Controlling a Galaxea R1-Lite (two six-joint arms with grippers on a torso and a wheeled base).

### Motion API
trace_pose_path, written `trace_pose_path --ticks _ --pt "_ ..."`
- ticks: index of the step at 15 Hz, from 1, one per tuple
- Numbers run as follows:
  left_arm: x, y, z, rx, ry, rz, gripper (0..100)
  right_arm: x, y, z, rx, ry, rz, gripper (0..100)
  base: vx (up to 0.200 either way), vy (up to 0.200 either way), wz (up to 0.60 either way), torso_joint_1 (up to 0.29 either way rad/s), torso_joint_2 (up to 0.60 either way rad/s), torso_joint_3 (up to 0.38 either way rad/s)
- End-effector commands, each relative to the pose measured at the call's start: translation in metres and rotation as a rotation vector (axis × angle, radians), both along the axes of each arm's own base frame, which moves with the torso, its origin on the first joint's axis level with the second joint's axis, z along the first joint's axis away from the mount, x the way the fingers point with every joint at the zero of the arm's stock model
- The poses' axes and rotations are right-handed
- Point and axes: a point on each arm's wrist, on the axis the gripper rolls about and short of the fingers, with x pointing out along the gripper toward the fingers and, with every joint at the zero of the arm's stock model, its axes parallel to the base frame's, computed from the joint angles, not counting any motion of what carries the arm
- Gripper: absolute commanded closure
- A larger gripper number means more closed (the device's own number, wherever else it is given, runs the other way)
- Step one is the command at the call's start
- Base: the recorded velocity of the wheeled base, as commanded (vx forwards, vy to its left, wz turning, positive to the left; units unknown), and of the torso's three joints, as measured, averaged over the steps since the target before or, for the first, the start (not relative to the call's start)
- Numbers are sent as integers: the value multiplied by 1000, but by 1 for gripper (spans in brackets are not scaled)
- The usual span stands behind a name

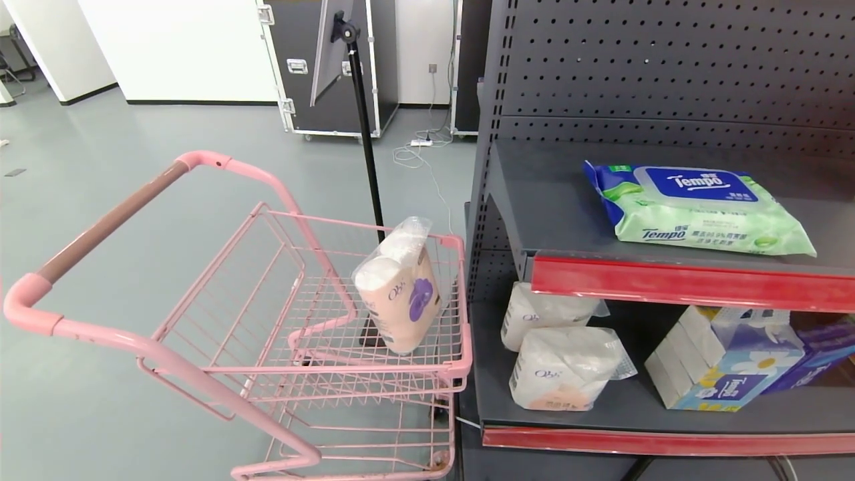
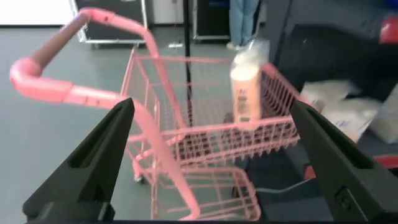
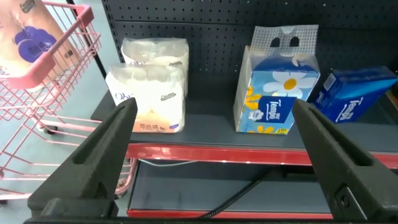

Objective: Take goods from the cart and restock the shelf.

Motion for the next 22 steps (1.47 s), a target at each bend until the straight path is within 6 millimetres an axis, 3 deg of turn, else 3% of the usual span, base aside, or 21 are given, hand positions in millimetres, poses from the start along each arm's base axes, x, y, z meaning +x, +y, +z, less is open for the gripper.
trace_pose_path --ticks 1,2,4,6,7,10,14,19,22 --pt "55 -10 80 -22 184 -217 0 0 0 0 -1 1 0 0 0 0 0 0 0 0" --pt "66 -12 80 -11 225 -251 0 0 0 0 1 1 0 0 0 0 0 0 0 0" --pt "138 -26 89 -5 236 -281 0 0 0 0 1 0 -2 0 0 0 0 0 0 0" --pt "188 -40 79 3 258 -291 0 0 0 0 1 0 -2 0 0 0 0 0 0 0" --pt "203 -50 67 14 324 -306 0 0 0 0 1 1 -2 0 0 0 0 0 0 0" --pt "237 -78 38 44 435 -372 0 0 0 0 1 1 -2 0 0 0 0 0 0 0" --pt "281 -97 -10 54 474 -353 0 0 0 0 1 1 -2 0 0 0 0 0 0 0" --pt "295 -117 -49 76 520 -385 0 0 0 0 1 1 -2 0 0 0 0 0 0 0" --pt "305 -121 -63 76 513 -382 0 0 0 0 1 1 -2 0 0 0 0 0 0 0"
